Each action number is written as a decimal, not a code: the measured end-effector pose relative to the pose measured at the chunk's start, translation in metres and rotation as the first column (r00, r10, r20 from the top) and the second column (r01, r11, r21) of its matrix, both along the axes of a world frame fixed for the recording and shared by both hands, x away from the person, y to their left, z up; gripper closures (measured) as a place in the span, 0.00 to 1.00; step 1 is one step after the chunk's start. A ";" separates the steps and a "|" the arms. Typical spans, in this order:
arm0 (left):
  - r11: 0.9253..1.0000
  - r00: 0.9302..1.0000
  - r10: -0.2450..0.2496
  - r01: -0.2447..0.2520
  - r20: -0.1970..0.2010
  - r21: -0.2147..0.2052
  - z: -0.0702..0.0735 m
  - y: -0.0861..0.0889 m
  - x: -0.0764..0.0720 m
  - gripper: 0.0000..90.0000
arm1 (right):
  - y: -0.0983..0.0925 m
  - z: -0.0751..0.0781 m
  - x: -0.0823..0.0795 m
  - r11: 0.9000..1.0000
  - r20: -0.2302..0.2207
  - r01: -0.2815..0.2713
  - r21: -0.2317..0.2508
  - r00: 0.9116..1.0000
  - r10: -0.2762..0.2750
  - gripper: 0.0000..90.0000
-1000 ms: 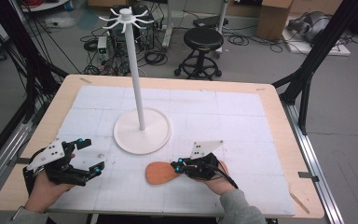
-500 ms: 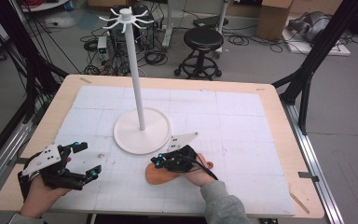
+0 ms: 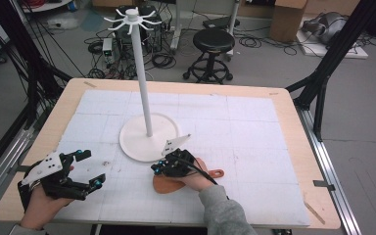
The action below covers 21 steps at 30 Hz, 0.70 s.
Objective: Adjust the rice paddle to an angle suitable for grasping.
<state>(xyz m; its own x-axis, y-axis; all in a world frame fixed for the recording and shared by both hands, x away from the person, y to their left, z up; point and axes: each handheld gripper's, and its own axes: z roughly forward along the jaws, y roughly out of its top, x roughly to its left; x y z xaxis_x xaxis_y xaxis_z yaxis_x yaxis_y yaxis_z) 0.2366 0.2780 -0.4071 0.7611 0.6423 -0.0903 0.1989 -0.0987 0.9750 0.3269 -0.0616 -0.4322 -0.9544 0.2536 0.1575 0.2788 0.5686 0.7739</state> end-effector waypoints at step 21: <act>1.000 1.000 -0.019 0.019 -0.014 0.008 -0.003 -0.006 0.004 0.02 | 0.015 -0.012 0.009 0.995 -0.023 0.037 -0.098 0.999 -0.039 1.00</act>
